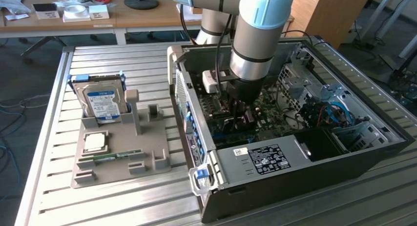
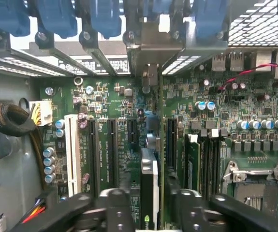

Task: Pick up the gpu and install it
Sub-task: 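Insert the gpu into the slot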

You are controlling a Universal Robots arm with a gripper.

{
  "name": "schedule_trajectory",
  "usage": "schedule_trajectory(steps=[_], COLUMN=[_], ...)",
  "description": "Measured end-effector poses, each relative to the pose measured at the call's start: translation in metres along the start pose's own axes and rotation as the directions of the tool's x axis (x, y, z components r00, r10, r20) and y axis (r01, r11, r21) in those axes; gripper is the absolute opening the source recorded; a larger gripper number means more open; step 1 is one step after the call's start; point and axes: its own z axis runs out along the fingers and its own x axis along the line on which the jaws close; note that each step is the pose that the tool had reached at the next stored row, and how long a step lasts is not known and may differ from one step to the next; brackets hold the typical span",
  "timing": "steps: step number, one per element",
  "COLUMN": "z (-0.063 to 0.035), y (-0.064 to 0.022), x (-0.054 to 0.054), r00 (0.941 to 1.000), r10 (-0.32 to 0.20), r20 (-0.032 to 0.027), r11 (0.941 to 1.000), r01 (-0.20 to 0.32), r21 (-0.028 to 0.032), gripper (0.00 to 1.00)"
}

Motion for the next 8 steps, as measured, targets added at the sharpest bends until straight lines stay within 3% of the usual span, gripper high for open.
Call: schedule_trajectory(steps=[3, 8], z=[0.0, -0.0012], y=[0.0, -0.0001], x=[0.0, -0.0001], r00=[1.0, 1.0], r10=[0.0, 0.0], r20=[0.0001, 0.0], r11=[1.0, 1.0], r01=[0.0, 0.0], r21=[0.0001, 0.0], gripper=[0.52, 0.52])
